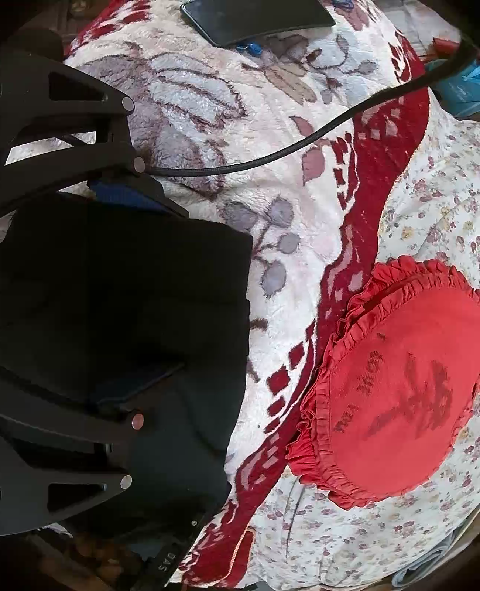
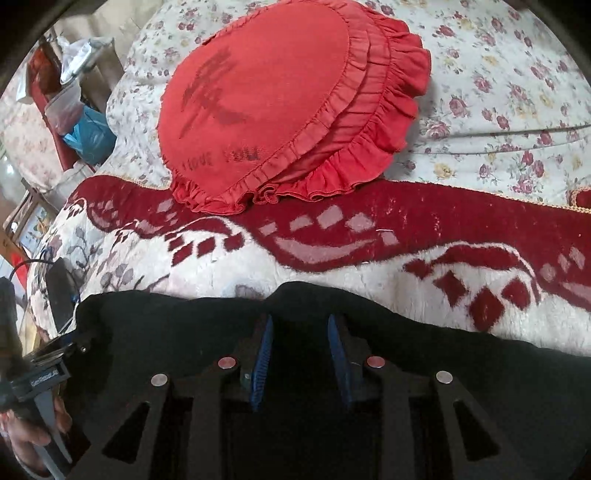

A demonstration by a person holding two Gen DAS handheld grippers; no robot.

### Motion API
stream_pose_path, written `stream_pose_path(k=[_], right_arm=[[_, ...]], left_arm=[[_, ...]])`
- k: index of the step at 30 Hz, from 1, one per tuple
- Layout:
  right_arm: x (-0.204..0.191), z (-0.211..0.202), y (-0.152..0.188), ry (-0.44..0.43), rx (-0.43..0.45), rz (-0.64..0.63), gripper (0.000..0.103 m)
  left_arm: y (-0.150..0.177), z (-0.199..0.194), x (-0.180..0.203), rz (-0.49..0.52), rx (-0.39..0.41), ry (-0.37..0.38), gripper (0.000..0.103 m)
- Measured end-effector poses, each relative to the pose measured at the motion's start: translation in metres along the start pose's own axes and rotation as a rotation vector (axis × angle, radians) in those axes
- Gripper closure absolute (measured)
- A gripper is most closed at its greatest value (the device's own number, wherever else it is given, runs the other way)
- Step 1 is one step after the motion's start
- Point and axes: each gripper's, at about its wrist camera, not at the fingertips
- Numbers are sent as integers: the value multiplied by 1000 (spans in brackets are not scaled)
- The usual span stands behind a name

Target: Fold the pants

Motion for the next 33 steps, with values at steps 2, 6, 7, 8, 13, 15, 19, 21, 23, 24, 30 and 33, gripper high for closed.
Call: stream_pose_path(k=[2,6,7,8,13,15,19,21,23,24,30,33], right_arm=[[-2,-10,4,0,0,-9,73],[-7,-35,23,-17,9,-35,73],[-9,-39,28,-24,8,-45,73],[-11,-45,35,-29,6,-58,73],[-12,-64,64,-7,0,-89,72],[-6,-69,74,2,-1,-75,70],[6,-73,90,38,-17,-60,68],[14,-74,97,44,-33,-39,67],[22,-77,106,46,-42,-20,67],[26,-80,110,39,-43,-11,67],[46,-107,117,40,-1,34,65],[57,-108,113,48,13,64,64]], left_arm=[[0,-5,0,1,7,1,29],[1,-21,3,19,32,-6,29],[2,-26,5,24,38,-5,29],[2,-31,6,29,44,-3,29],[7,-56,11,38,83,-1,29],[9,-63,14,42,96,2,29],[14,-75,23,65,115,6,29],[16,-78,27,70,114,17,29],[20,-82,30,71,115,28,29],[22,-84,31,69,119,32,29],[38,-80,39,78,97,59,29],[44,-62,41,75,49,60,29]])
Point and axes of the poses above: each gripper's, at about its wrist camera, not at the fingertips, and z roughly the way its jaws point, x to its right, y to its underside, and after that the axes turned 9 degrees about z, right-handed
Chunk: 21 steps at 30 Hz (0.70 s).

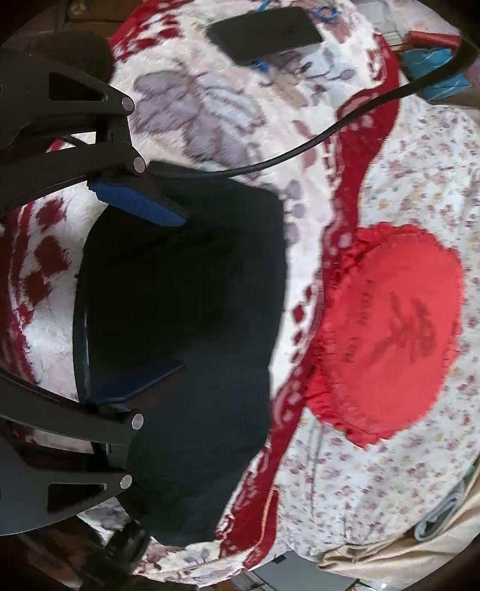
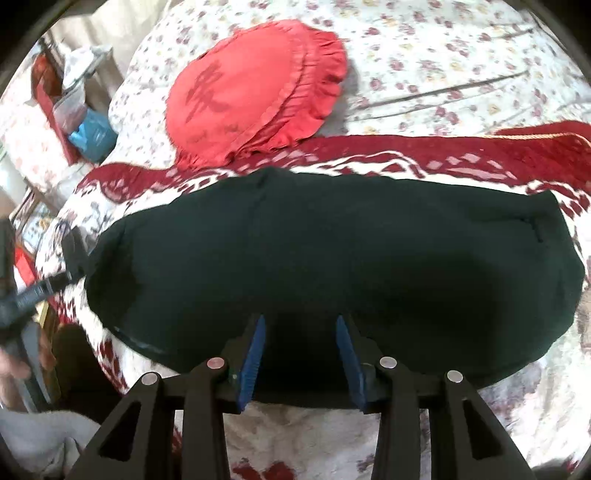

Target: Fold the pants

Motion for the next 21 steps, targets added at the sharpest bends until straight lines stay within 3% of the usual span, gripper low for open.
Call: stream_pose_path(k=[4,8,16,21], right_arm=[[7,10,-4,27,-35,2,63],[4,3,-9,20,-12,3,62],[-3,5,-19,29,11,-18,62],[5,17,-11,47,-29,-11,61]], left_arm=[[5,16,2,20,-31,-24,29],[4,17,4,35,-35,-36,29],[-8,-2,20,70,20,-21,29],[-17,-22,35,120,87,-37,29]])
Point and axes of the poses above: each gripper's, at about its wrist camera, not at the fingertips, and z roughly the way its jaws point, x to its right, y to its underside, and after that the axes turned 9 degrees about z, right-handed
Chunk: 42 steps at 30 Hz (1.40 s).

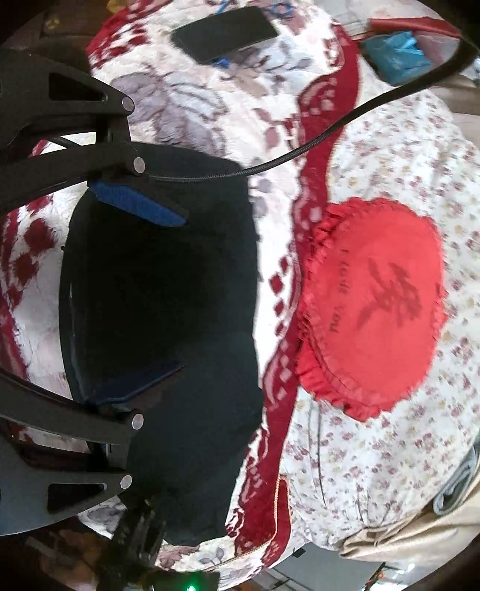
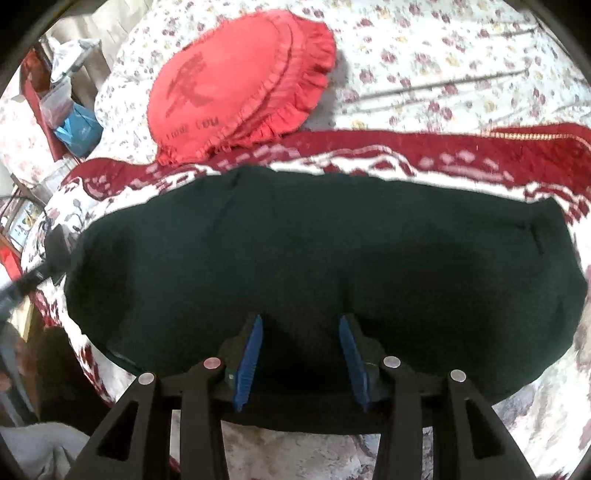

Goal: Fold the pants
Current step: 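Press the folded pants flat with both open tools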

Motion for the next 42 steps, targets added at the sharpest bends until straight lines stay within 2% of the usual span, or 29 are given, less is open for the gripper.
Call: stream_pose_path(k=[4,9,24,42], right_arm=[[5,-8,0,-11,14,20,61],[14,-20,0,-6,40,40,60],[64,-46,10,63,58,147,57],[94,-55,17,41,67,222,54]], left_arm=[[-12,-18,13,47,69,-14,29],[-24,-20,27,66,113,15,29],[-36,23,94,150,44,111,29],[-44,49,141,252,8,157,28]])
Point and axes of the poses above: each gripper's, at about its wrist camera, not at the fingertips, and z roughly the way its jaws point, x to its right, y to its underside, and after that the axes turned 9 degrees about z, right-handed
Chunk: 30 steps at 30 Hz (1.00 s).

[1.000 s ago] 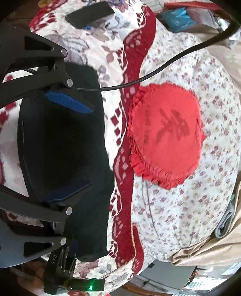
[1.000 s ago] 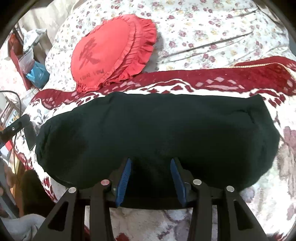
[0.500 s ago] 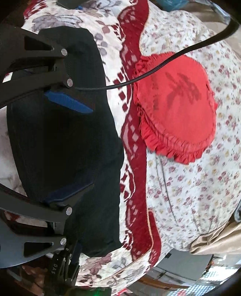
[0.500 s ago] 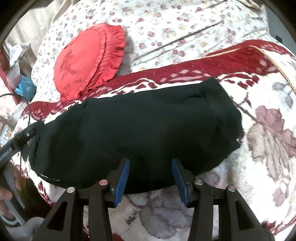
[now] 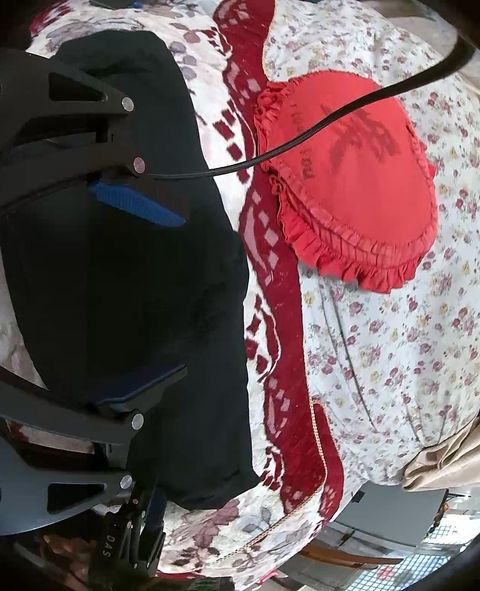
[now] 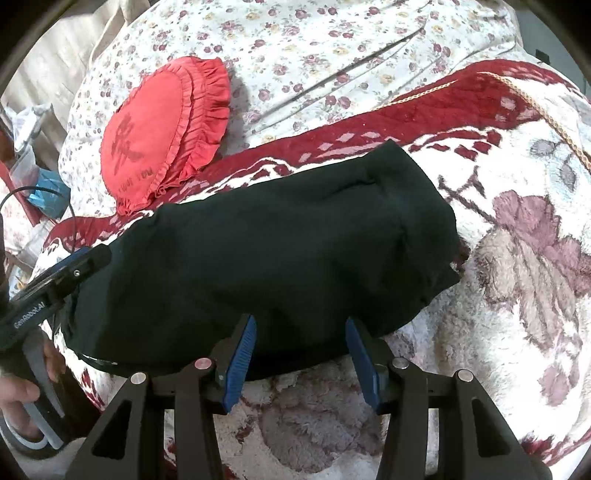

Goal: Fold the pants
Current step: 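Press the folded pants flat with both open tools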

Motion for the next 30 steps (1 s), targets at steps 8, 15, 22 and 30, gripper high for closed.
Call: stream_pose_path(k=[8,15,22,30], right_arm=[[6,-12,-2,4,17,0,53],[27,-22,2,7,18,64,51],[46,-13,5,-2,-10,134,42],[48,-8,1,-11,-8,143,41]], left_arm=[[-12,18,11,13,-16,42,29],[-29,31,28,48,-24,100,28],[-50,55,50,64,-65,207,24],[-60,74,70,116,-92,225,24]])
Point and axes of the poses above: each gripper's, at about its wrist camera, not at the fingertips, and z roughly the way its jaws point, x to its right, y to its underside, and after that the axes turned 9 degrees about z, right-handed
